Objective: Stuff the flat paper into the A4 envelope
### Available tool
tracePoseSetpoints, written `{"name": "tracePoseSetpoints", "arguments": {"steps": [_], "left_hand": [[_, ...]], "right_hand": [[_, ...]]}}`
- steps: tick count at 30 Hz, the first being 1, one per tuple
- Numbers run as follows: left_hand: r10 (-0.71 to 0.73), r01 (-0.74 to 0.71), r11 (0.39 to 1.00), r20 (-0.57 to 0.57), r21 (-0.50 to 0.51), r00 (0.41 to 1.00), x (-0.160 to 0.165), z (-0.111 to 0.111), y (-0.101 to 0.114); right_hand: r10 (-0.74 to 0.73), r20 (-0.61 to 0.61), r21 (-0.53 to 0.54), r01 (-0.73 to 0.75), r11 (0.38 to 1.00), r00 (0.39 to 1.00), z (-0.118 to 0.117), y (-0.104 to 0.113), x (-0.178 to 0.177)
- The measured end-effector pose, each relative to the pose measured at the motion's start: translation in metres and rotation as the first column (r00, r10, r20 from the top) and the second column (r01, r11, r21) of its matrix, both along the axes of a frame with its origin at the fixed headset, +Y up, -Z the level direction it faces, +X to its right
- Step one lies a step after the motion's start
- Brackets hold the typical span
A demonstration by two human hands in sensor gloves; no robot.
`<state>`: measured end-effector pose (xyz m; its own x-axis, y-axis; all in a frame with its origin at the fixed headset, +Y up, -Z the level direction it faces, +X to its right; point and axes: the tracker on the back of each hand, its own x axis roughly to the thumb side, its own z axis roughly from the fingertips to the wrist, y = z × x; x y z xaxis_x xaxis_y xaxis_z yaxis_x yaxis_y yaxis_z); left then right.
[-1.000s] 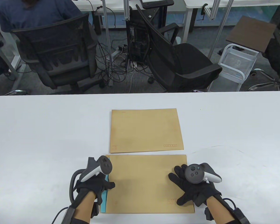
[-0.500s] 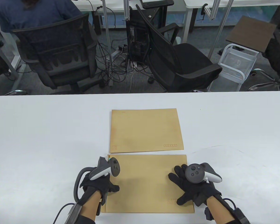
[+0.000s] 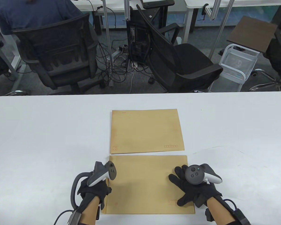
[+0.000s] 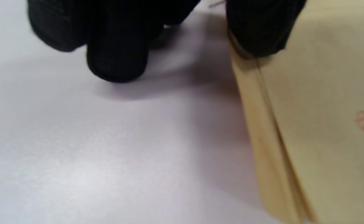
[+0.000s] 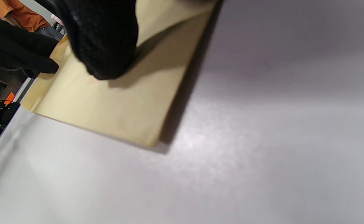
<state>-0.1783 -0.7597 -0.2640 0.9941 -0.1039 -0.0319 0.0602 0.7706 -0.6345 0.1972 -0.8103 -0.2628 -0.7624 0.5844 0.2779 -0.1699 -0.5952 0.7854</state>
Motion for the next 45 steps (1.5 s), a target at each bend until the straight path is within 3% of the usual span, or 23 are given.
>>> {"name": "tracePoseSetpoints", "arguments": {"steps": [4,8,14,19,25,29,35,41,45], "left_hand": [[0.175,-0.171,0.984,-0.122,0.041,0.977,-0.002,0.003,-0.002],[0.151,-0.116,0.973,-0.172,0.199,0.973,-0.006,0.007,-0.006],[0.145,-0.100,0.970,-0.196,0.222,0.970,-0.006,0.012,-0.008],[0.282,-0.224,0.940,-0.214,0.259,0.935,-0.017,0.019,0.004],[0.417,-0.330,0.833,-0.111,0.443,0.902,-0.027,0.032,0.050],[0.408,-0.319,0.738,-0.016,0.595,0.913,-0.029,0.041,0.083],[0.472,-0.370,0.511,0.106,0.776,0.875,-0.040,0.054,0.141],[0.486,-0.400,0.312,0.217,0.862,0.847,-0.040,0.058,0.202],[0.447,-0.434,0.281,0.283,0.856,0.849,-0.030,0.060,0.235]], "right_hand": [[0.004,0.000,0.003,-0.004,1.000,1.000,0.000,0.000,0.000],[0.009,0.001,0.007,-0.009,1.000,1.000,0.001,0.000,-0.001],[0.013,0.001,0.010,-0.013,1.000,1.000,0.001,0.000,-0.001],[0.000,0.001,0.007,0.000,1.000,1.000,0.001,0.001,-0.001],[-0.048,0.012,0.016,0.047,0.999,0.999,-0.001,0.008,0.000],[-0.104,0.019,0.060,0.103,0.993,0.994,0.001,0.023,0.002],[-0.308,0.074,0.191,0.289,0.938,0.949,0.004,0.057,0.015],[-0.504,0.118,0.364,0.435,0.824,0.856,0.002,0.092,0.023],[-0.549,0.097,0.427,0.463,0.776,0.830,0.001,0.114,0.018]]}}
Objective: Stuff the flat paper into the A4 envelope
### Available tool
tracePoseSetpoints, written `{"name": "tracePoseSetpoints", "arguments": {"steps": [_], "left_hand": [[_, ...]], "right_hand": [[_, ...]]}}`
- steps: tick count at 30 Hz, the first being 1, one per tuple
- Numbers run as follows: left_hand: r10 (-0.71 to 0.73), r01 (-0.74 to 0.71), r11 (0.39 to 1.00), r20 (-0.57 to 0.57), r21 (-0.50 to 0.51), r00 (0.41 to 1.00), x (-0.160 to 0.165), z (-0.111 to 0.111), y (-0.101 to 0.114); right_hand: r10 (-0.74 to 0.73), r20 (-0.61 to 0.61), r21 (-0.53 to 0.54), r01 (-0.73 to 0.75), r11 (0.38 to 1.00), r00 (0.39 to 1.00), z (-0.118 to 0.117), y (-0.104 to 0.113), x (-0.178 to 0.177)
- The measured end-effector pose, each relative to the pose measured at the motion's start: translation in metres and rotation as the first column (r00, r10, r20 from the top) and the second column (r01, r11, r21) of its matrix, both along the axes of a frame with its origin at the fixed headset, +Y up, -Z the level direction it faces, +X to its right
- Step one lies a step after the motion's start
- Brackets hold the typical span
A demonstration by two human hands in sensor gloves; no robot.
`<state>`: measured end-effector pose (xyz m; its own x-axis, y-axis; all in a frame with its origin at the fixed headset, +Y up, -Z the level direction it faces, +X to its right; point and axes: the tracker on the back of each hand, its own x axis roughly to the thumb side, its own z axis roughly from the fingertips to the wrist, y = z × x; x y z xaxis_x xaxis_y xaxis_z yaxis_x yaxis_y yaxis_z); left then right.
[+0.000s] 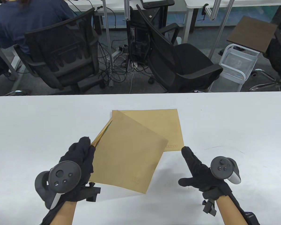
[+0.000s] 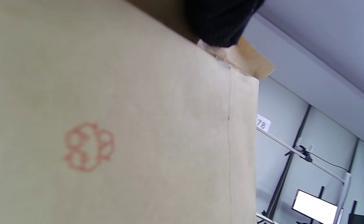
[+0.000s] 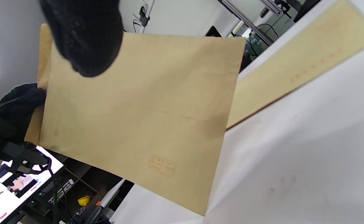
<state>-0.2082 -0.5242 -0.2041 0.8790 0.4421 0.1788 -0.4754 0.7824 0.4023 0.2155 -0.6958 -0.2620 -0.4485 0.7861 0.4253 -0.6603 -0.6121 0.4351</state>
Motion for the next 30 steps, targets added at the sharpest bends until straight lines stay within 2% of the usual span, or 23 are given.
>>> {"name": "tracePoseSetpoints", "arguments": {"steps": [5,8,11,16,22,24,27,30], "left_hand": [[-0.071,0.073,0.997,0.110,-0.013,0.991,0.015,0.005,0.029],[-0.087,0.093,0.995,0.183,-0.025,0.979,0.023,0.003,0.034],[-0.094,0.106,0.994,0.241,-0.036,0.966,0.031,-0.001,0.035],[-0.069,0.105,0.992,0.368,-0.077,0.927,0.044,-0.006,0.037],[-0.056,0.120,0.986,0.442,-0.119,0.895,0.049,-0.008,0.037],[-0.063,0.111,0.990,0.419,-0.091,0.906,0.045,-0.007,0.037],[-0.098,0.123,0.991,0.365,-0.046,0.926,0.027,-0.006,0.036],[-0.072,0.109,0.991,0.358,-0.083,0.931,0.010,-0.010,0.023]], "right_hand": [[-0.098,0.022,0.154,0.094,0.984,0.995,0.000,0.045,-0.012],[-0.222,0.052,0.209,0.207,0.956,0.974,-0.005,0.071,-0.020],[-0.334,0.048,0.183,0.320,0.930,0.941,-0.014,0.096,-0.037],[-0.365,0.004,0.116,0.362,0.925,0.931,-0.028,0.120,-0.071],[-0.423,-0.011,0.076,0.422,0.903,0.906,-0.035,0.128,-0.095],[-0.444,-0.036,0.058,0.446,0.893,0.895,-0.034,0.126,-0.097],[-0.484,0.028,0.112,0.478,0.871,0.875,-0.030,0.124,-0.088],[-0.519,0.053,0.114,0.511,0.852,0.853,-0.030,0.119,-0.074]]}}
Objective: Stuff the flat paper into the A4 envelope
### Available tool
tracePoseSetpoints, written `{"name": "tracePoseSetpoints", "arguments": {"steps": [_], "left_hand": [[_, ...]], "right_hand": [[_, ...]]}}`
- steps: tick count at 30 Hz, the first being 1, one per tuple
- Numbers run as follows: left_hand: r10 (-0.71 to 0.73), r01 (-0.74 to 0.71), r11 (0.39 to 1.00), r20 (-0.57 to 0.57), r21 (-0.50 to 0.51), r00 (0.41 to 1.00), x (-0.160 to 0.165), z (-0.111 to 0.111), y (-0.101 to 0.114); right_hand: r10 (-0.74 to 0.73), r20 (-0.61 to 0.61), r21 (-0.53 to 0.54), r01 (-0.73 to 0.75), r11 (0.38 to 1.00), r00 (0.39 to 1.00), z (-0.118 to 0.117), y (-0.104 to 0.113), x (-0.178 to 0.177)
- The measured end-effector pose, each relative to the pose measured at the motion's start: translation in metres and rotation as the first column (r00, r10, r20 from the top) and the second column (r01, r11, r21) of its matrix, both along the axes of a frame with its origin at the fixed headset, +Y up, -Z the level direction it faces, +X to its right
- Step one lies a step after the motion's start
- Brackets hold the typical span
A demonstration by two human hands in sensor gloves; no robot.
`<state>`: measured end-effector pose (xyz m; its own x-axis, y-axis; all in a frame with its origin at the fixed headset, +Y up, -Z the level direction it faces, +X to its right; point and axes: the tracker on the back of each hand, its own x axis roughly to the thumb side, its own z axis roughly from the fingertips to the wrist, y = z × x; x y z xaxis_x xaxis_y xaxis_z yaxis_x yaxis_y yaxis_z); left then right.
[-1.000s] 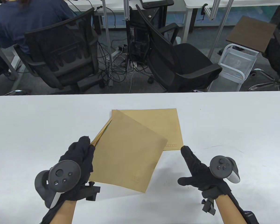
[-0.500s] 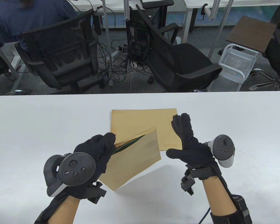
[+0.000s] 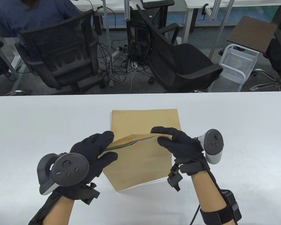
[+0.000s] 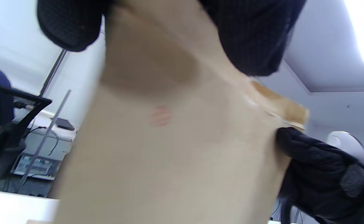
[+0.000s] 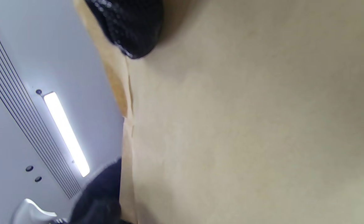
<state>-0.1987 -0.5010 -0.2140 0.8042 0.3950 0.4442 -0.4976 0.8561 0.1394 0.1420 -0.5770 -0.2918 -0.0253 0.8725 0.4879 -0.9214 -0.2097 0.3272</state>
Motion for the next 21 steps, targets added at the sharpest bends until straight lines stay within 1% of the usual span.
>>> {"name": "tracePoseSetpoints", "arguments": {"steps": [2,3,5,6,7,10,11,12,14,16,17,18,20,21], "left_hand": [[0.057,-0.056,0.998,0.027,-0.010,0.998,-0.004,-0.004,-0.011],[0.120,-0.120,0.993,0.049,0.000,0.992,-0.004,-0.006,-0.017],[0.232,-0.234,0.972,0.061,0.017,0.971,-0.001,-0.008,-0.024],[0.266,-0.268,0.963,0.075,0.012,0.961,0.001,-0.009,-0.026],[0.280,-0.282,0.959,0.094,0.004,0.955,0.002,-0.010,-0.028],[0.305,-0.308,0.951,0.124,0.002,0.944,0.007,-0.014,-0.034],[0.307,-0.311,0.950,0.119,0.019,0.944,0.008,-0.014,-0.036],[0.308,-0.314,0.949,0.112,0.040,0.945,0.008,-0.014,-0.036],[0.300,-0.308,0.949,0.110,0.071,0.948,0.007,-0.014,-0.037],[0.268,-0.279,0.956,0.113,0.096,0.957,0.008,-0.014,-0.039],[0.251,-0.264,0.958,0.118,0.110,0.961,0.009,-0.014,-0.039],[0.245,-0.259,0.960,0.126,0.111,0.961,0.011,-0.014,-0.039],[0.243,-0.260,0.959,0.149,0.108,0.958,0.015,-0.014,-0.039],[0.234,-0.253,0.961,0.159,0.114,0.959,0.019,-0.014,-0.039]], "right_hand": [[-0.053,-0.026,-0.033,0.052,0.998,0.998,0.001,-0.003,0.006],[-0.065,-0.033,-0.045,0.064,0.997,0.997,0.001,-0.004,0.008],[-0.060,-0.033,-0.044,0.059,0.997,0.998,0.003,-0.005,0.013],[-0.057,-0.025,-0.038,0.056,0.998,0.998,0.004,-0.007,0.016],[-0.058,-0.024,-0.041,0.057,0.998,0.998,0.005,-0.008,0.019],[-0.073,-0.076,-0.071,0.068,0.995,0.994,0.008,-0.011,0.029],[-0.089,-0.113,-0.099,0.078,0.992,0.990,0.009,-0.013,0.037],[-0.105,-0.122,-0.109,0.092,0.990,0.987,0.009,-0.014,0.043],[-0.158,-0.111,-0.115,0.145,0.983,0.981,0.010,-0.012,0.061],[-0.176,-0.043,-0.104,0.171,0.980,0.983,0.012,-0.003,0.077],[-0.160,-0.011,-0.094,0.158,0.983,0.987,0.013,0.004,0.081],[-0.096,0.020,-0.070,0.098,0.993,0.995,0.015,0.013,0.083],[0.088,0.059,-0.021,-0.087,0.996,0.994,0.018,0.032,0.077],[0.212,0.081,-0.004,-0.212,0.977,0.974,0.020,0.041,0.071]]}}
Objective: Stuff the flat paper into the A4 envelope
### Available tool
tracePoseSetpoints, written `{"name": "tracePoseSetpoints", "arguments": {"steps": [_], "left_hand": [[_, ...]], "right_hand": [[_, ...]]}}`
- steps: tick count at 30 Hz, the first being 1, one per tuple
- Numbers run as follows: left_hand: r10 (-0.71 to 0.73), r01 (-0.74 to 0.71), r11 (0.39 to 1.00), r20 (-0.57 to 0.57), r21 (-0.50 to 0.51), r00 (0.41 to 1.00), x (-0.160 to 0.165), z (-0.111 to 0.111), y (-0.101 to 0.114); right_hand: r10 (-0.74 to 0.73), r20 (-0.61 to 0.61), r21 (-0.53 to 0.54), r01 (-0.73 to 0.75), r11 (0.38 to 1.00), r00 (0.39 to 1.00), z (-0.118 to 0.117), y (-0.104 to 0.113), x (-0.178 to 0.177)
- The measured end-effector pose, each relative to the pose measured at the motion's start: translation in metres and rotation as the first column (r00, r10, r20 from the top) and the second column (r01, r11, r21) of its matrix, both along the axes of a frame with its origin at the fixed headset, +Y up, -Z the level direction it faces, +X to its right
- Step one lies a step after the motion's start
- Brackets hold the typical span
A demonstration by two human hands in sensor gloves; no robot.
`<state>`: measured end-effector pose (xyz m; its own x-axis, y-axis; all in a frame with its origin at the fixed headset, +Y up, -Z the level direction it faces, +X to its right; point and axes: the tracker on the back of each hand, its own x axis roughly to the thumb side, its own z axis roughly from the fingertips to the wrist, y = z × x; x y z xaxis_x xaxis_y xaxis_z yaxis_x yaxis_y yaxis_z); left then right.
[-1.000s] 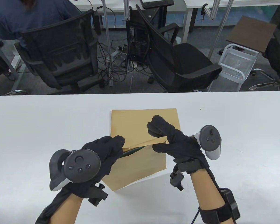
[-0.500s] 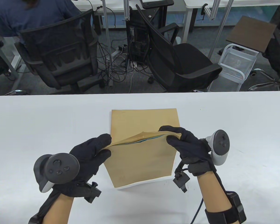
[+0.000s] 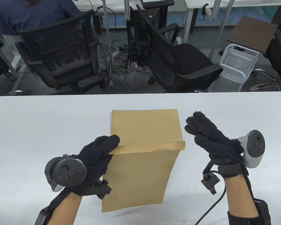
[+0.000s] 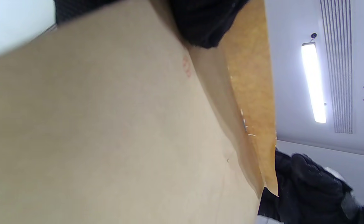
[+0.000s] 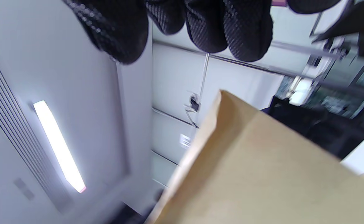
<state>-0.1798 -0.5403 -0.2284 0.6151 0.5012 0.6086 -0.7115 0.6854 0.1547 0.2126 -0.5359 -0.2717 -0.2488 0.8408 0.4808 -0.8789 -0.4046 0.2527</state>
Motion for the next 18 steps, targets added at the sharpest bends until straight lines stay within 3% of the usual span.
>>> {"name": "tracePoseSetpoints", "arguments": {"steps": [3,7,9,13,18], "left_hand": [[-0.031,0.030,0.999,0.006,0.028,1.000,0.009,0.000,-0.001],[-0.039,0.039,0.998,0.006,0.044,0.999,0.016,0.000,-0.002],[-0.032,0.032,0.998,0.008,0.050,0.999,0.016,0.001,-0.003],[-0.054,0.055,0.997,-0.005,0.050,0.999,0.016,0.000,-0.004],[-0.237,0.241,0.970,0.076,-0.038,0.968,0.015,-0.002,-0.003]], "right_hand": [[0.321,0.018,-0.003,-0.321,0.947,0.947,0.000,0.017,-0.024],[0.553,-0.090,-0.072,-0.559,0.826,0.828,-0.003,0.021,-0.052],[0.576,-0.117,-0.089,-0.586,0.805,0.809,-0.003,0.018,-0.060],[0.571,-0.034,-0.015,-0.571,0.821,0.820,-0.003,0.013,-0.062],[0.585,0.109,0.053,-0.592,0.804,0.804,0.003,0.014,-0.052]]}}
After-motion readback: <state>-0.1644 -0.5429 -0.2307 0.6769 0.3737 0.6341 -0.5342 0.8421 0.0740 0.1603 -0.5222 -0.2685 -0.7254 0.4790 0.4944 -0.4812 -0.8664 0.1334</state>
